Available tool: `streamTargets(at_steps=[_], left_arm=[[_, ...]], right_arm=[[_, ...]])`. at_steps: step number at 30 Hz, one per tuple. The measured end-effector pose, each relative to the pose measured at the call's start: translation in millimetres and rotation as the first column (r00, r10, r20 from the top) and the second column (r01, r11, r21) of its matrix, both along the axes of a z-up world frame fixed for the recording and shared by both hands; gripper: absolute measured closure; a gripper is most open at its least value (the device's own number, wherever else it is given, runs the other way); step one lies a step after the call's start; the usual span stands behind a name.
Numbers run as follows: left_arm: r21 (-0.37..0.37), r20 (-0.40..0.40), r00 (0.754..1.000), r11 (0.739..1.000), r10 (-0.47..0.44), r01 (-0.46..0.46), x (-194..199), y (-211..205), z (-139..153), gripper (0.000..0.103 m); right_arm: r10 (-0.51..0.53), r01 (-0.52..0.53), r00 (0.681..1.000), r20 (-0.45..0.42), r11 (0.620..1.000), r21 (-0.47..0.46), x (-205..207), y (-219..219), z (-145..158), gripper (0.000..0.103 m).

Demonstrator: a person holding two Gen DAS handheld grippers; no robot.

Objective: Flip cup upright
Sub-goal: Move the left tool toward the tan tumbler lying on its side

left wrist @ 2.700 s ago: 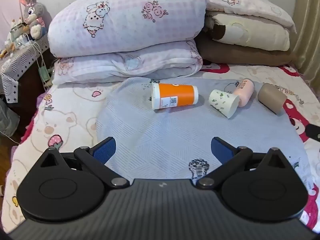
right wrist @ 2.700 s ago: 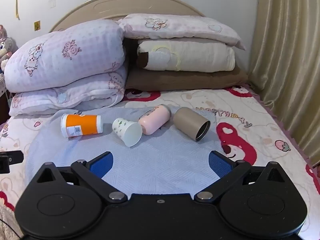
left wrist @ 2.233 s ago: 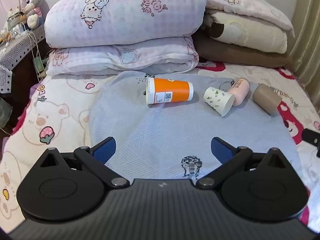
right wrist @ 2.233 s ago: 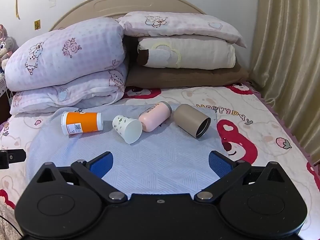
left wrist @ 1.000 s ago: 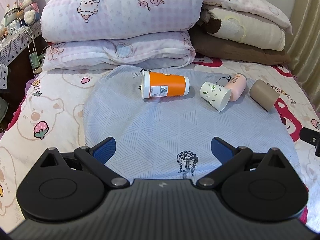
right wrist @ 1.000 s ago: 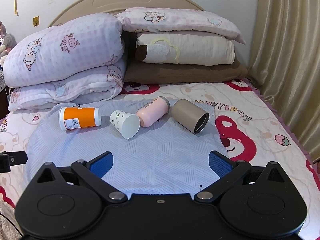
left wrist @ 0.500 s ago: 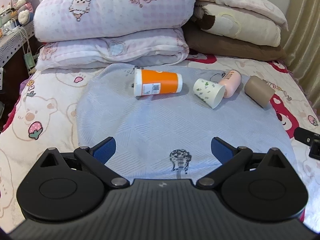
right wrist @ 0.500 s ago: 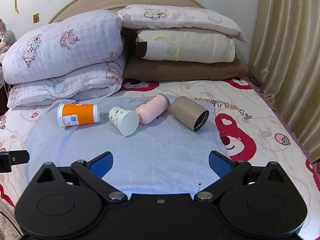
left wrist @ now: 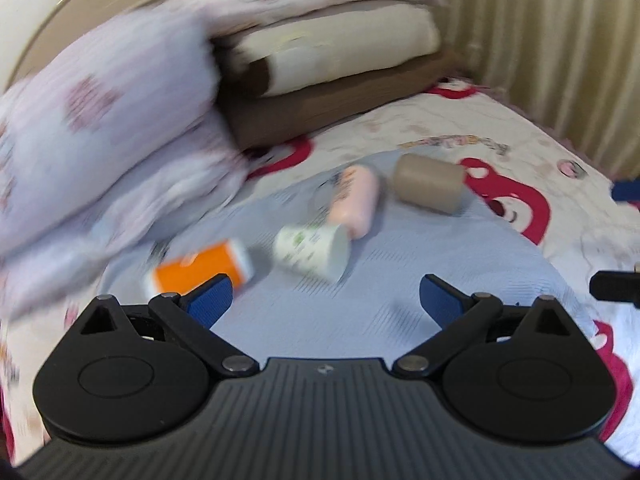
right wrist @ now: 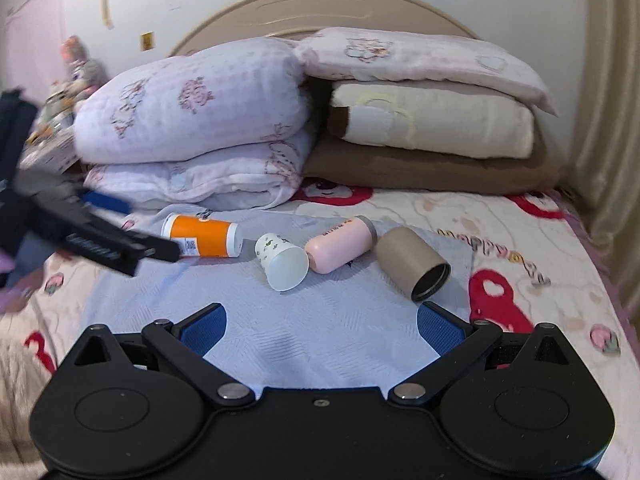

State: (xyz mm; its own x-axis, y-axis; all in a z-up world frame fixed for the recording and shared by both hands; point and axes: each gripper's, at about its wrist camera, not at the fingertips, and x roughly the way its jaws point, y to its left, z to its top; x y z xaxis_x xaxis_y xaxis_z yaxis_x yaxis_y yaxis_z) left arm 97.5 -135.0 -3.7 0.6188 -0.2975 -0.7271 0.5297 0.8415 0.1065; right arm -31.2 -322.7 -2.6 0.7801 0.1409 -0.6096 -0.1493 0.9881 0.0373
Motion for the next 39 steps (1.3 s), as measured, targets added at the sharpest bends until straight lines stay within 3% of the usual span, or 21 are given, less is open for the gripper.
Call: streamTargets(at_steps=[4, 7, 10, 13, 19, 21, 24, 27, 31, 34, 37, 39], left_arm=[[-0.005, -0.003, 0.992, 0.992, -0.128, 0.128, 22.8, -33.3, -5.8, 0.003], [0.004, 0.021, 0.971, 0.971, -0.237, 0.237, 34.6, -59.4, -8.0, 0.003], [0.022, 0.023, 0.941, 0.941, -0.337, 0.336, 47.6, -84.4, -10.4, 0.003], [0.057, 0.016, 0.89, 0.89, -0.455, 0.453, 60.6, -103.7, -15.9, 0.003], [0.228, 0.079, 0.743, 0.737, -0.665, 0.636, 79.7, -136.2, -35.6, 0.004], [0.282, 0.09, 0.68, 0.674, -0.727, 0.683, 84.3, -146.9, -43.5, 0.004], [0.385, 0.106, 0.563, 0.556, -0.82, 0.737, 86.5, -163.3, -60.4, 0.004], [0.447, 0.079, 0.458, 0.442, -0.886, 0.778, 90.1, -177.8, -80.5, 0.004], [0.471, -0.01, 0.37, 0.322, -0.929, 0.821, 96.9, -193.3, -105.0, 0.004], [0.5, -0.023, 0.321, 0.267, -0.947, 0.824, 101.2, -200.3, -117.8, 0.004], [0.5, -0.003, 0.283, 0.243, -0.959, 0.831, 106.0, -206.8, -123.9, 0.004], [0.499, -0.008, 0.243, 0.207, -0.97, 0.841, 108.2, -208.8, -127.9, 0.004]], right_arm=[[0.091, -0.091, 0.996, -0.002, 0.996, -0.011, 18.4, -24.1, 0.3, 0.0], [0.122, -0.123, 0.992, -0.035, 0.992, -0.031, 38.0, -41.1, 2.5, 0.0], [0.173, -0.176, 0.983, -0.064, 0.984, -0.039, 51.3, -52.4, 1.3, 0.0], [0.256, -0.263, 0.962, -0.092, 0.961, -0.083, 62.7, -57.0, -1.9, 0.001], [0.375, -0.404, 0.91, -0.175, 0.898, -0.176, 85.4, -60.8, 0.1, 0.001], [0.405, -0.442, 0.892, -0.203, 0.876, -0.195, 92.8, -63.9, 0.4, 0.001], [0.425, -0.482, 0.868, -0.257, 0.846, -0.229, 109.0, -68.3, -7.5, 0.001], [0.418, -0.493, 0.853, -0.311, 0.842, -0.219, 134.7, -76.2, -18.5, 0.001], [0.42, -0.508, 0.834, -0.356, 0.838, -0.2, 169.6, -81.7, -32.1, 0.001], [0.406, -0.504, 0.815, -0.414, 0.849, -0.16, 193.6, -84.6, -41.2, 0.001], [0.384, -0.481, 0.818, -0.428, 0.865, -0.144, 205.8, -90.7, -48.9, 0.001], [0.369, -0.462, 0.824, -0.429, 0.876, -0.135, 209.4, -95.9, -53.2, 0.001]])
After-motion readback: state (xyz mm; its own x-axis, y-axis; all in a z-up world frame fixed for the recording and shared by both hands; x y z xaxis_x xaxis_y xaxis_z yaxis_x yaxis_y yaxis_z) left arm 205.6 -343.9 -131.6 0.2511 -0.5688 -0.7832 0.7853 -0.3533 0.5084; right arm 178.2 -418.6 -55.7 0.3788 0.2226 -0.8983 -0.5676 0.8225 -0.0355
